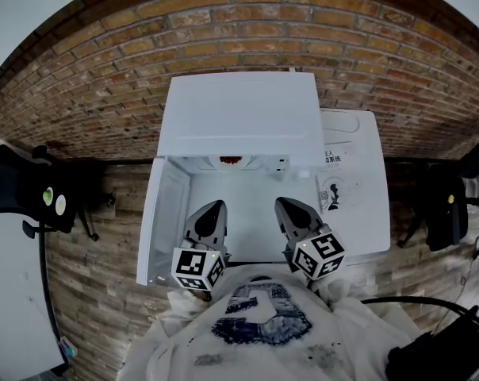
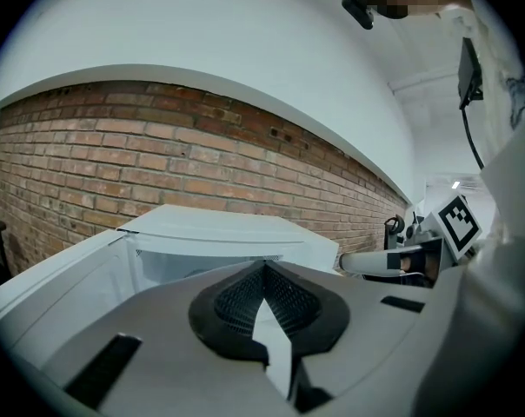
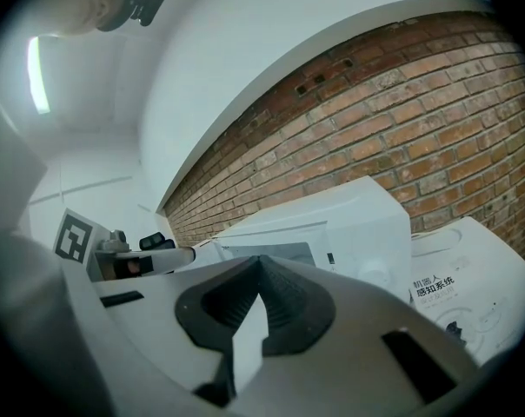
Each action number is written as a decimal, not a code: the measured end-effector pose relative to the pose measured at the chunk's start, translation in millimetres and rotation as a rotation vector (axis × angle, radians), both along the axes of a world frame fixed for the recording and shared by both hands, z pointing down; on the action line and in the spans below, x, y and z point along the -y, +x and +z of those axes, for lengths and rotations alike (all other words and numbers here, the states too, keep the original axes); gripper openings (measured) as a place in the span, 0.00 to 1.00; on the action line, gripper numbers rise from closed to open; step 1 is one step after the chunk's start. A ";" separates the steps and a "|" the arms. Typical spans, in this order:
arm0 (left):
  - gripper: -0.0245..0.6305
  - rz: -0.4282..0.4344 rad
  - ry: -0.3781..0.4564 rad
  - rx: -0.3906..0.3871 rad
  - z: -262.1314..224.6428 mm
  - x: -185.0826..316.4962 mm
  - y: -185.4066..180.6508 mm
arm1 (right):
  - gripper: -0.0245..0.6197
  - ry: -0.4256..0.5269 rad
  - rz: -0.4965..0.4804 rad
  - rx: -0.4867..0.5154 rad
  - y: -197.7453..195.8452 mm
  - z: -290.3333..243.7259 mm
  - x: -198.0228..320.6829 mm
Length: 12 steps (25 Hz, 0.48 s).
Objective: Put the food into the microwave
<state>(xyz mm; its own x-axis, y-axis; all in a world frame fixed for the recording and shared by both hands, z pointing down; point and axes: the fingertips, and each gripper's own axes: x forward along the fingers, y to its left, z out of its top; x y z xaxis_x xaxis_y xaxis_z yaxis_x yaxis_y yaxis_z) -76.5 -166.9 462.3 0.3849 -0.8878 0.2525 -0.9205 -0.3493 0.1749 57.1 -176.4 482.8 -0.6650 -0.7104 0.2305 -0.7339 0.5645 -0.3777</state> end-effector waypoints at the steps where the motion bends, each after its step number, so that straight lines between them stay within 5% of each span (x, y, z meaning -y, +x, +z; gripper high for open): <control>1: 0.05 -0.002 0.003 0.002 -0.8 0.1 -0.5 | 0.06 0.003 -0.002 -0.002 -0.5 -0.6 0.3; 12: 0.05 -0.009 -0.003 0.001 1.3 -2.1 0.5 | 0.06 0.016 -0.009 -0.017 0.6 -1.5 -1.9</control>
<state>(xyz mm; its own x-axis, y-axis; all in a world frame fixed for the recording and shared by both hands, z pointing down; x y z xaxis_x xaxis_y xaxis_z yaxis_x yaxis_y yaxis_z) -76.0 -164.8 463.6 0.3761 -0.8906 0.2557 -0.9240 -0.3401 0.1747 57.7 -174.5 481.3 -0.6675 -0.7082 0.2302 -0.7351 0.5772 -0.3557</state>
